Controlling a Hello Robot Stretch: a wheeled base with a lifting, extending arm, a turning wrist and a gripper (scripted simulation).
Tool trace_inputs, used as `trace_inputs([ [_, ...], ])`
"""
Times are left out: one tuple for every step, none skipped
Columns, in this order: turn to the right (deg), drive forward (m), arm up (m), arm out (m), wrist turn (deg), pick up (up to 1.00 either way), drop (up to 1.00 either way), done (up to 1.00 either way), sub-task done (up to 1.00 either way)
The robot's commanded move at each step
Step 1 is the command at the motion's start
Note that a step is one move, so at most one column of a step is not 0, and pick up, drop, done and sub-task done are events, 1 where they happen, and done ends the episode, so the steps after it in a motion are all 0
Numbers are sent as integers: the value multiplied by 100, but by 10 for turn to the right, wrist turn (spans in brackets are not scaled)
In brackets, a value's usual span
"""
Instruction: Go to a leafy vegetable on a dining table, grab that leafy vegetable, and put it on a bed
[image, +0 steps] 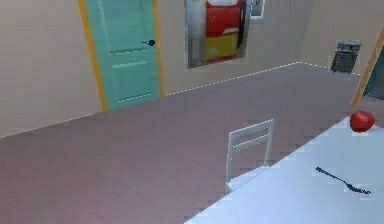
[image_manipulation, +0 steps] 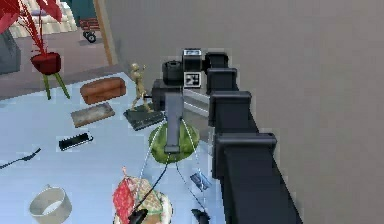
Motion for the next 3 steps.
trace_inputs([
  [0, 0, 0, 0, 450, 0, 0, 0, 0],
  [0, 0, 0, 0, 450, 0, 0, 0, 0],
  [0, 0, 0, 0, 450, 0, 0, 0, 0],
])
